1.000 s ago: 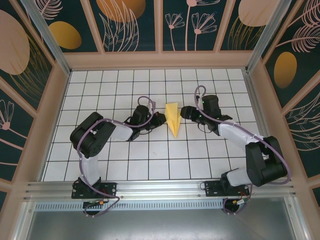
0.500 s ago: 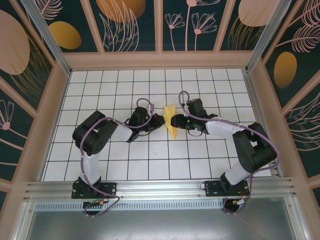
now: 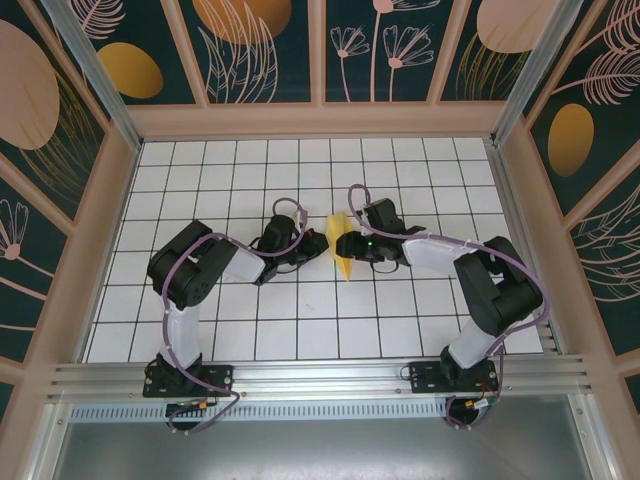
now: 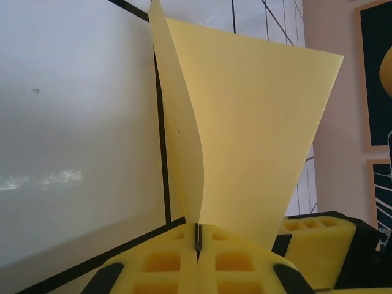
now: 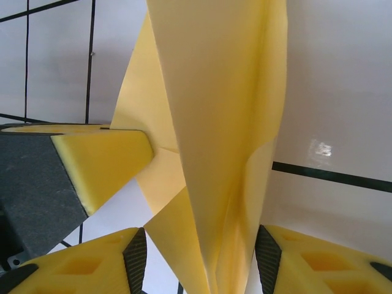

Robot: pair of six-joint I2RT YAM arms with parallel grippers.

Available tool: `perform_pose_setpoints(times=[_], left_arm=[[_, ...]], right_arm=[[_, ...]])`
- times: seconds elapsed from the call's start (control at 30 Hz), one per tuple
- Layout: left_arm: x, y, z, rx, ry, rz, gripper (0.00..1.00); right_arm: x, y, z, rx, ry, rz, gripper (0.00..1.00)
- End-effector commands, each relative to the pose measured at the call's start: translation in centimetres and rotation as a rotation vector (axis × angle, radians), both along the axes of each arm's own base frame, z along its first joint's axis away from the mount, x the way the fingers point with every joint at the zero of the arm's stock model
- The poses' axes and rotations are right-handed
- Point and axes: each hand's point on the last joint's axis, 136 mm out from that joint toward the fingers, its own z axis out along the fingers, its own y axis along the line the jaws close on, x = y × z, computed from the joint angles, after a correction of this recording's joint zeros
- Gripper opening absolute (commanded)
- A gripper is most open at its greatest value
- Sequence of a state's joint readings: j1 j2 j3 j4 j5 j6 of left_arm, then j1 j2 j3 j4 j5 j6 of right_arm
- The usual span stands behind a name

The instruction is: Fold a paper plane with a square sheet of paper (pick it up from the middle)

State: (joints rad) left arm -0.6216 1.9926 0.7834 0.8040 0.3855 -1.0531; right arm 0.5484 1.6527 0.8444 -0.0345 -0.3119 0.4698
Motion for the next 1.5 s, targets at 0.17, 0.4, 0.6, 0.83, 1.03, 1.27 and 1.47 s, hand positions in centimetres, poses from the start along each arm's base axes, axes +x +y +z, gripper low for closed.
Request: perform_pose_setpoints(times=[0.17,0.4,0.6,0.83,1.03,1.27,1.47], left_arm=[[0.0,0.1,-0.8,0.009,0.024,-0.004,0.00],[0.0,0.3,-0.9,0.023,0.024,-0.001,0.00],[0.0,0.2,-0.9,0.022,0.024,-0.002,0.00],[0.0,0.2,-0.9,0.021,0.025,-0.005,0.00],[0.0,0.2,-0.9,0.020,0.027,-0.006,0.00],[0.0,0.1,-0.9,0.020,0.026,-0.009,0.00],[0.0,0.1,-1.0,0.023,0.028,-0.012,0.00]], right_arm=[[0.4,0.0,0.5,-0.047,-0.025,-0.013,0.50],[0.6,-0.5,2.9,-0.036,-0.092,-0.036,0.50],[0.2,-0.1,2.1,-0.026,-0.063,-0.013,0.48],[-0.4,0.8,0.9,-0.010,-0.015,0.022,0.46],[-0.4,0.4,-0.4,-0.052,0.015,0.007,0.46],[-0.5,1.0,-1.1,-0.063,0.028,0.027,0.50],[-0.6,1.3,-0.9,-0.061,0.019,0.043,0.58]])
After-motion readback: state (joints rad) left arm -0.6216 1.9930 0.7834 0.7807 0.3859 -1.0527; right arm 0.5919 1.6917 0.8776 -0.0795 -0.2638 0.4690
